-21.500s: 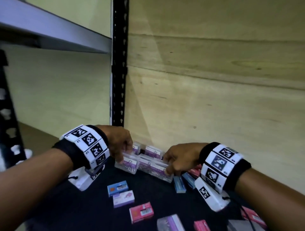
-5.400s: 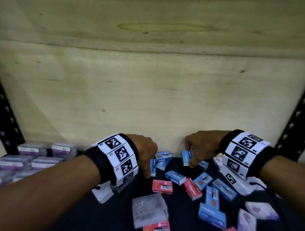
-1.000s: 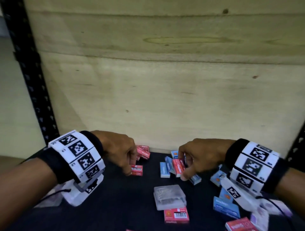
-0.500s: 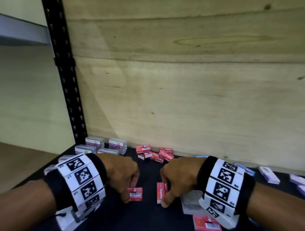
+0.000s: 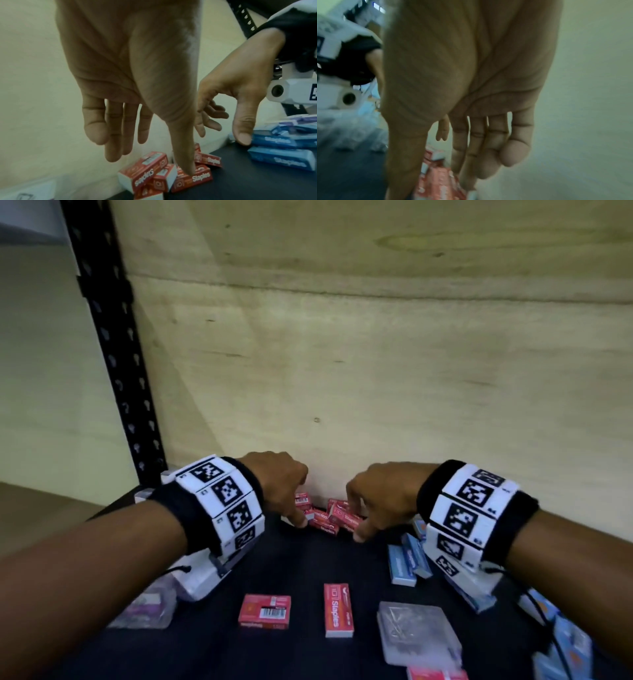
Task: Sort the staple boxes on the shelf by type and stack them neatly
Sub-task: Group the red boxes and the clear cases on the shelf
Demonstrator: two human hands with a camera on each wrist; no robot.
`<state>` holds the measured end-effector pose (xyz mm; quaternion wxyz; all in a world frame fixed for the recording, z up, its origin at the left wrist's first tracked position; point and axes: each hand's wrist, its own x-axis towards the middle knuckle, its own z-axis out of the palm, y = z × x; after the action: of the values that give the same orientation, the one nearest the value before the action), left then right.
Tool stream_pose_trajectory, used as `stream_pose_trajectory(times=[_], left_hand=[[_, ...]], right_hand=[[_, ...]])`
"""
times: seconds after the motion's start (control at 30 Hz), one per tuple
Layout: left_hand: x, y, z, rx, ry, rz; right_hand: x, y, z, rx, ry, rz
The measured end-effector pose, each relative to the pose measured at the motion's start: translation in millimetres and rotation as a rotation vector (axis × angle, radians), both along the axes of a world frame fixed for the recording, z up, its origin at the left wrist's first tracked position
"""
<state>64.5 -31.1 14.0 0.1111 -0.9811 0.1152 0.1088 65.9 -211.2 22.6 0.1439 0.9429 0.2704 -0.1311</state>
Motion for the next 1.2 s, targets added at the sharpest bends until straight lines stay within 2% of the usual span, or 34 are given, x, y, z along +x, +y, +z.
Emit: stream_pose_trajectory(times=[0.33, 0.53, 0.7, 0.9, 1.2], left_hand=[[26, -10, -20, 0.000, 0.050, -0.024], [31, -13, -26, 0.033, 0.023, -0.030], [29, -11, -24, 0.011, 0.024, -0.041], [20, -9, -16, 0.000, 0.056, -0.047], [-12, 0, -4, -0.022, 0.150, -0.039]], right_hand=[[24, 24, -12, -0.137, -0.137, 0.079], [26, 35, -15, -0.185, -0.124, 0.092], [27, 34, -17, -0.150, -0.048, 0.020], [22, 25, -14, -0.144, -0.039, -0.021], [-7, 15, -11, -0.106, 0.008, 0.049]])
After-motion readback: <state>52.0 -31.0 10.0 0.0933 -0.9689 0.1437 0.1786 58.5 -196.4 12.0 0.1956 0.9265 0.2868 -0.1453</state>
